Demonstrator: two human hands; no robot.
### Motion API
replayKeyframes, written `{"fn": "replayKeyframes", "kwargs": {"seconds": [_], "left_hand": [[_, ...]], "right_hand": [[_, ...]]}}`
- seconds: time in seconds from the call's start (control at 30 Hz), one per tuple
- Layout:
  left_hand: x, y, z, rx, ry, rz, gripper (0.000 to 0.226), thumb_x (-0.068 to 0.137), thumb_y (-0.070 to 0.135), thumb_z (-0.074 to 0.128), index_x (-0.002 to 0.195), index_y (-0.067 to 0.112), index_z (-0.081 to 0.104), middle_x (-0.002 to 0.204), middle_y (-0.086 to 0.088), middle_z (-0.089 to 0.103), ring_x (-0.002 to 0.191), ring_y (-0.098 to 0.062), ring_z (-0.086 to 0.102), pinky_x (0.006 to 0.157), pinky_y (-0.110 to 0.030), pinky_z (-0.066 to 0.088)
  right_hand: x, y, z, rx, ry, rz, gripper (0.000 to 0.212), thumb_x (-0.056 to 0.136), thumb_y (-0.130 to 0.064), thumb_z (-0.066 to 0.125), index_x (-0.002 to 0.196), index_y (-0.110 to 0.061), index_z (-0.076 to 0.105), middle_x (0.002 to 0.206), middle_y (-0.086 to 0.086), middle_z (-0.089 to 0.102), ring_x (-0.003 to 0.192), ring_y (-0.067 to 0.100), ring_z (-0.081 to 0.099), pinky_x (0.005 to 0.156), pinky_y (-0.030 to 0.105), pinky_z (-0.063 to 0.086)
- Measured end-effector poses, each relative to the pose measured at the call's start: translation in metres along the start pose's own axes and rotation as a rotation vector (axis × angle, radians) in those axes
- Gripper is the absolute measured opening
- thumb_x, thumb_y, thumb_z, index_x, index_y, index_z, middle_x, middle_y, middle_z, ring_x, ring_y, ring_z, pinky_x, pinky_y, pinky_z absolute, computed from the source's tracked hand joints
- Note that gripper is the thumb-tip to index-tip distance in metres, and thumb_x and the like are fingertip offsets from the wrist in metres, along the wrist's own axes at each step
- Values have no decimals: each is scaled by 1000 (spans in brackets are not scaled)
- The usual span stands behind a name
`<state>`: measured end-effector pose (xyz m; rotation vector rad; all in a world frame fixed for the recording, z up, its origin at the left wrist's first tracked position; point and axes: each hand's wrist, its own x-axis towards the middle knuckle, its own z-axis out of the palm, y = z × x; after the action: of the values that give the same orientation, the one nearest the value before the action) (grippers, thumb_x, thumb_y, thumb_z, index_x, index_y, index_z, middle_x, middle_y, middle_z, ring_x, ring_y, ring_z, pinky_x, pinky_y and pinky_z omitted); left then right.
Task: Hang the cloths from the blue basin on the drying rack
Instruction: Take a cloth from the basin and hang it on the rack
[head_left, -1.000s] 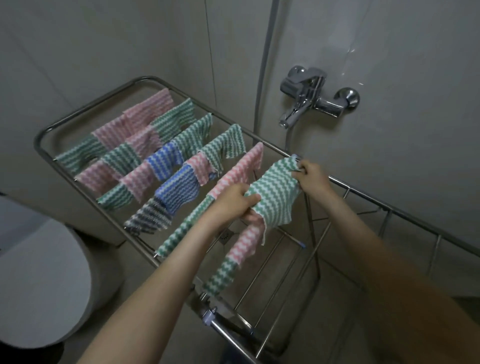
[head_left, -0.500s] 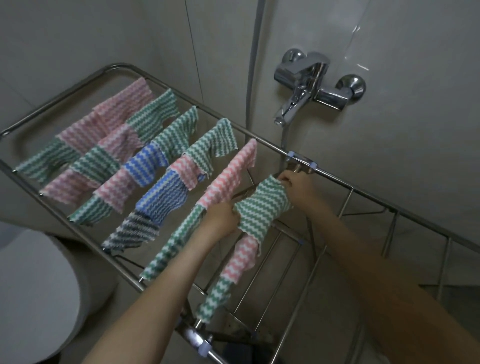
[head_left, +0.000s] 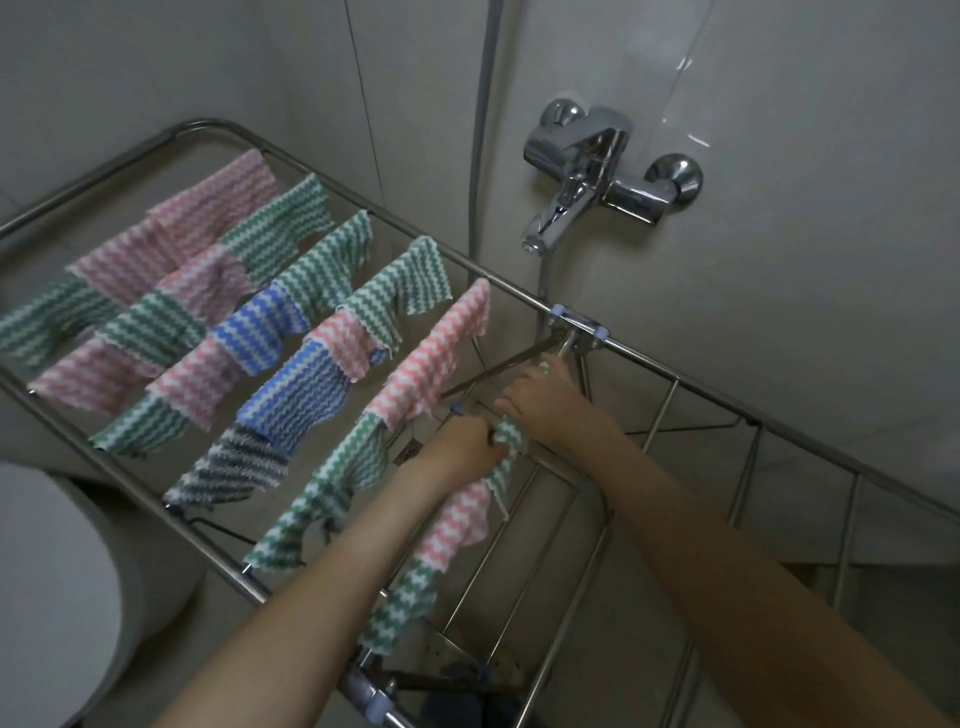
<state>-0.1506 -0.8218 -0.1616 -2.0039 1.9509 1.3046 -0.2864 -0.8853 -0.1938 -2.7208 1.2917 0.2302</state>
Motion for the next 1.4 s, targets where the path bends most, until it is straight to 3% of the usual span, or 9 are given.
{"fn": "replayKeyframes", "kwargs": {"seconds": [0.1,0.17,0.23,0.4,0.63,1.1,1.27,1.4], "left_hand": [[-4,2,-1,11,43,-19,24,97,30,46,102,7,54,92,-8,59,92,-27,58,68,-28,40],[-12,1,-4,45,120,-50,34,97,32,44,117,6,53,112,-13,62,105,-31,59,78,-29,42],[-24,-3,-8,40,207,-47,38,98,33,41,121,5,53,120,-17,61,110,-33,58,83,-31,43],[-76,-20,-21,-42,408,-77,37,97,32,47,121,5,54,122,-18,61,114,-31,56,88,-32,42],[-196,-77,-26,-8,662,-288,32,95,30,50,121,12,55,118,-12,64,112,-28,58,89,-33,45],[-485,-206,56,-365,1073,-902,34,95,31,49,125,15,55,121,-8,63,113,-25,56,89,-31,45],[-601,-251,126,-484,1160,-1164,27,94,27,52,117,15,58,114,-9,65,107,-26,58,87,-33,46],[-691,-273,189,-605,1212,-1345,29,92,21,56,120,16,60,118,-7,65,110,-25,58,92,-32,44]], "right_hand": [[0,-7,-7,38,-48,17,34,102,-31,32,112,-16,61,121,-1,60,129,17,39,107,37,0],[-6,-16,-14,117,18,20,33,100,-35,35,113,-17,59,123,-1,58,128,15,39,104,33,2],[-12,-24,-24,192,46,-15,31,98,-37,40,116,-18,58,123,-1,56,127,15,40,103,31,6],[-30,-63,-60,290,133,-155,28,96,-33,45,119,-20,54,124,-1,55,123,16,38,98,30,14],[-32,-166,-99,324,146,-504,38,90,-26,58,127,-19,53,129,4,54,125,22,40,99,31,22],[-87,-500,-132,231,-15,-1249,31,93,-12,47,121,-21,57,124,-1,58,121,20,41,98,31,24],[-150,-636,-114,232,-211,-1522,31,87,-6,53,114,-16,62,117,4,63,113,23,52,97,34,38],[-213,-732,-93,144,-388,-1705,33,85,-7,56,117,-15,62,120,1,63,114,20,54,99,32,39]]}}
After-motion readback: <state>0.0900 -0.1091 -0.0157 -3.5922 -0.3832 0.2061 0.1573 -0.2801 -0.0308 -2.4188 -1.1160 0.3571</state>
